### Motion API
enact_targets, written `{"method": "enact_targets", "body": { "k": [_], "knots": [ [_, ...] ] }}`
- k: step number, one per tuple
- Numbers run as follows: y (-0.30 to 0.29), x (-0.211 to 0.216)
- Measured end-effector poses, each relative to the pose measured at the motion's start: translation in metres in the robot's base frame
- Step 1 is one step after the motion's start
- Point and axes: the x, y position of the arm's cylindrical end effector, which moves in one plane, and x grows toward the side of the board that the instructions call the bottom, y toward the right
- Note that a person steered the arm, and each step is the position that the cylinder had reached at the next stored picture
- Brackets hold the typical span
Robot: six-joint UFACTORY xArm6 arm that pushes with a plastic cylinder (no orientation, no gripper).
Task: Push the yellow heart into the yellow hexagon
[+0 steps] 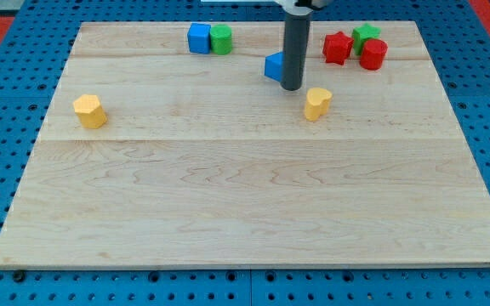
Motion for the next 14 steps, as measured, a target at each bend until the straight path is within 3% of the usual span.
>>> {"method": "enact_targets", "body": {
  "k": [2, 3, 4, 5, 6, 7, 9, 11, 12, 13, 14],
  "knots": [
    [0.086, 0.067],
    [0.086, 0.093],
    [0.012, 0.046],
    [-0.022, 0.008],
    [-0.014, 0.006],
    [-0.049, 0.015],
    [-0.166, 0.005],
    [-0.130, 0.039],
    [-0.157, 0.051],
    [-0.238, 0.028],
    [-0.249, 0.024]
  ]
}}
